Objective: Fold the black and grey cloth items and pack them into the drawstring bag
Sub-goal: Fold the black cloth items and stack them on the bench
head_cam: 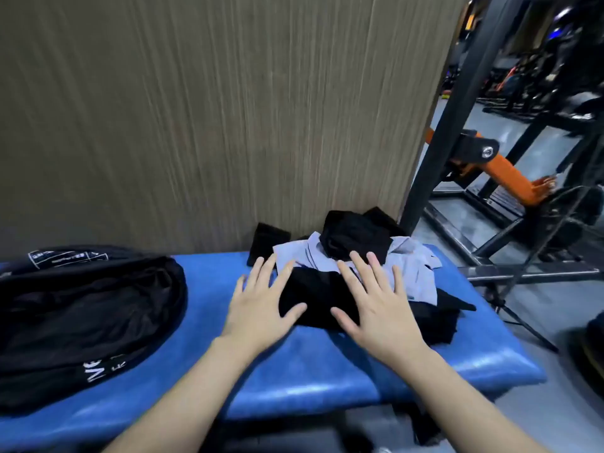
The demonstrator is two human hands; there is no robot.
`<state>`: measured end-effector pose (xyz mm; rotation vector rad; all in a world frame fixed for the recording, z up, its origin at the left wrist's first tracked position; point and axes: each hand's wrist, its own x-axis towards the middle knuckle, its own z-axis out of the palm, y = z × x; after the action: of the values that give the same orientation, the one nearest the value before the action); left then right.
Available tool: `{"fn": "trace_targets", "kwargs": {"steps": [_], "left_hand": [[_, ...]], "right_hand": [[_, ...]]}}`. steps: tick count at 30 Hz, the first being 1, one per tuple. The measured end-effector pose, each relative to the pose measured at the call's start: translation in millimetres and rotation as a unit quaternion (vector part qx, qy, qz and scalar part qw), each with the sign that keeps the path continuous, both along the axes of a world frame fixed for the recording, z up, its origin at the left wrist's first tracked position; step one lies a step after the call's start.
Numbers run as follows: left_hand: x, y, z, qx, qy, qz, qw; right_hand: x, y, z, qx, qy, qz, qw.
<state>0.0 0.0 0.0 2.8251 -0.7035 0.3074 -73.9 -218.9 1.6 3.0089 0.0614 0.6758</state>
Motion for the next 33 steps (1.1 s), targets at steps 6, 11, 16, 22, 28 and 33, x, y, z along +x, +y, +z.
{"fn": "trace_targets", "kwargs": {"steps": [6, 11, 16, 22, 28, 33], "left_hand": [[13.8, -11.1, -3.7, -0.063, 0.09, 0.005, 0.994], [14.6, -7.8, -6.5, -0.286, 0.155, 0.011, 0.945], [-4.2, 5.2, -0.3, -0.28, 0.127, -0.03, 0.951], [-24.9, 32.7, 7.0, -0.247, 0.106, -0.039, 0.962], [-48.3, 76.3, 0.7, -0.183, 0.105, -0.011, 0.978], [-60.6, 109.7, -14.0, -0.152, 0.114, 0.04, 0.981]], "right_hand": [[18.8, 4.1, -3.0, 0.016, -0.042, 0.013, 0.999], [14.4, 3.3, -4.1, 0.023, -0.051, 0.024, 0.998], [4.5, -2.6, -0.3, 0.029, -0.034, 0.005, 0.999], [-6.5, -1.5, 13.1, 0.056, -0.034, 0.044, 0.997], [-14.6, 11.2, 18.9, 0.171, 0.081, 0.086, 0.978], [-9.4, 28.3, 12.9, 0.201, 0.148, 0.084, 0.965]]}}
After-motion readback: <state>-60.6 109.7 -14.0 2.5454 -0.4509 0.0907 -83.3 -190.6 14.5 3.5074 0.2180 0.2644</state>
